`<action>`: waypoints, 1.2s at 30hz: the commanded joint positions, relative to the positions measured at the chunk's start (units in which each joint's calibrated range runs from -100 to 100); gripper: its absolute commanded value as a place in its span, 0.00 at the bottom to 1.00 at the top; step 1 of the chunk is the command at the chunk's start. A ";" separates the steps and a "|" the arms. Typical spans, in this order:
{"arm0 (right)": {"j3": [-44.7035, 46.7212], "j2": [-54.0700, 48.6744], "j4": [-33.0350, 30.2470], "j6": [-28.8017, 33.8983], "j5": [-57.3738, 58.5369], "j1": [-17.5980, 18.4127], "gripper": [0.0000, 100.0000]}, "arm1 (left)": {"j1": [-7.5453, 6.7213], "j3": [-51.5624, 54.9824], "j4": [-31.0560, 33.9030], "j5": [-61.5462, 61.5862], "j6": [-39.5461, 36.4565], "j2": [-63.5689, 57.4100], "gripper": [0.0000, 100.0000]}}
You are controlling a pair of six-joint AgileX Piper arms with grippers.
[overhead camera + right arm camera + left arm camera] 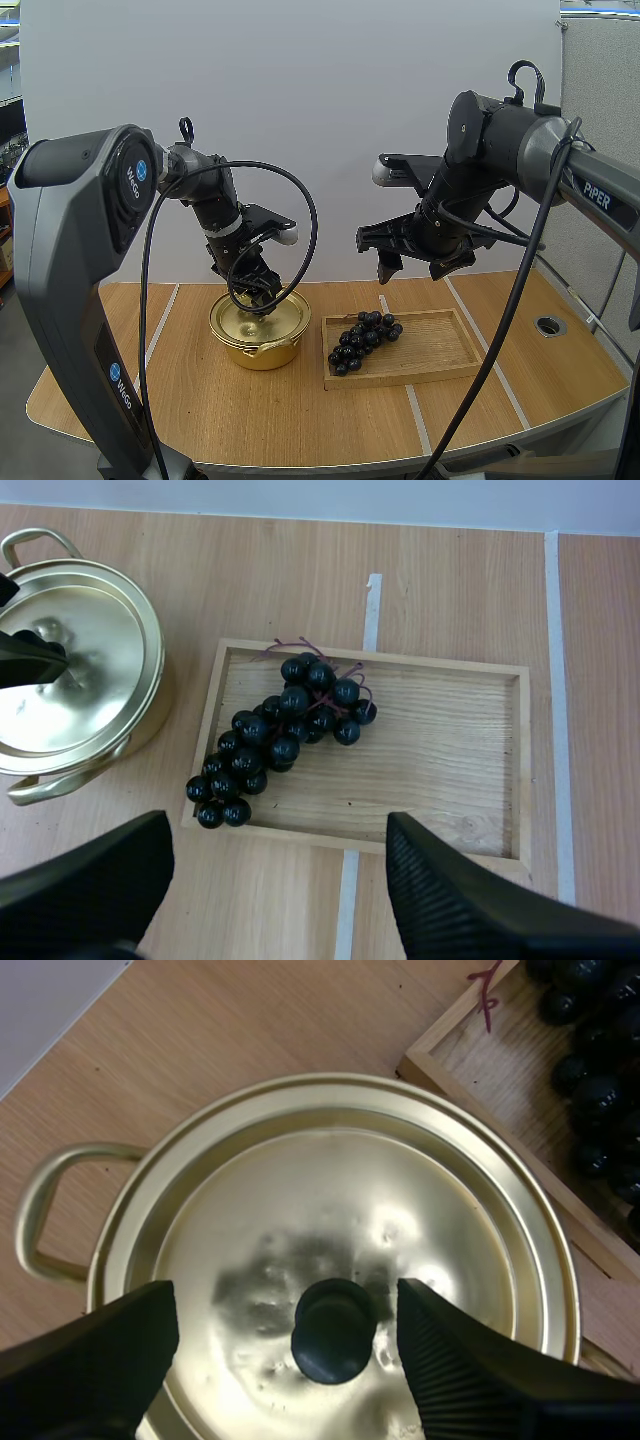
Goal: Open the pot, put the grape inside, and close it
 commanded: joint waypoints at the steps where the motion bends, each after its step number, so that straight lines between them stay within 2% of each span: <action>1: -0.41 -0.37 0.15 -0.20 -0.14 -0.30 1.00 | -0.24 -0.44 -1.45 -0.65 0.47 0.02 1.00; 9: -0.41 -0.37 0.15 -0.20 -0.14 -0.30 1.00 | -0.24 -0.44 -1.54 -1.03 0.47 0.02 1.00; 10: -0.41 -0.37 0.15 -0.20 -0.14 -0.30 1.00 | -0.24 -0.44 -1.54 -1.03 0.47 0.02 0.87; 13: -0.41 -0.37 0.15 -0.20 -0.14 -0.30 1.00 | -0.24 -0.44 -1.54 -0.87 0.47 0.02 0.40; 16: -0.41 -0.37 0.15 -0.20 -0.14 -0.30 1.00 | -0.24 -0.44 -1.54 -0.46 0.47 0.02 0.00; 25: -0.41 -0.37 0.15 -0.20 -0.14 -0.30 1.00 | -0.24 -2.30 -1.32 3.96 0.18 -0.59 0.00; 36: -0.41 -0.37 0.15 -0.20 -0.14 -0.30 1.00 | -0.24 -19.78 -1.70 13.63 -1.96 -15.68 0.00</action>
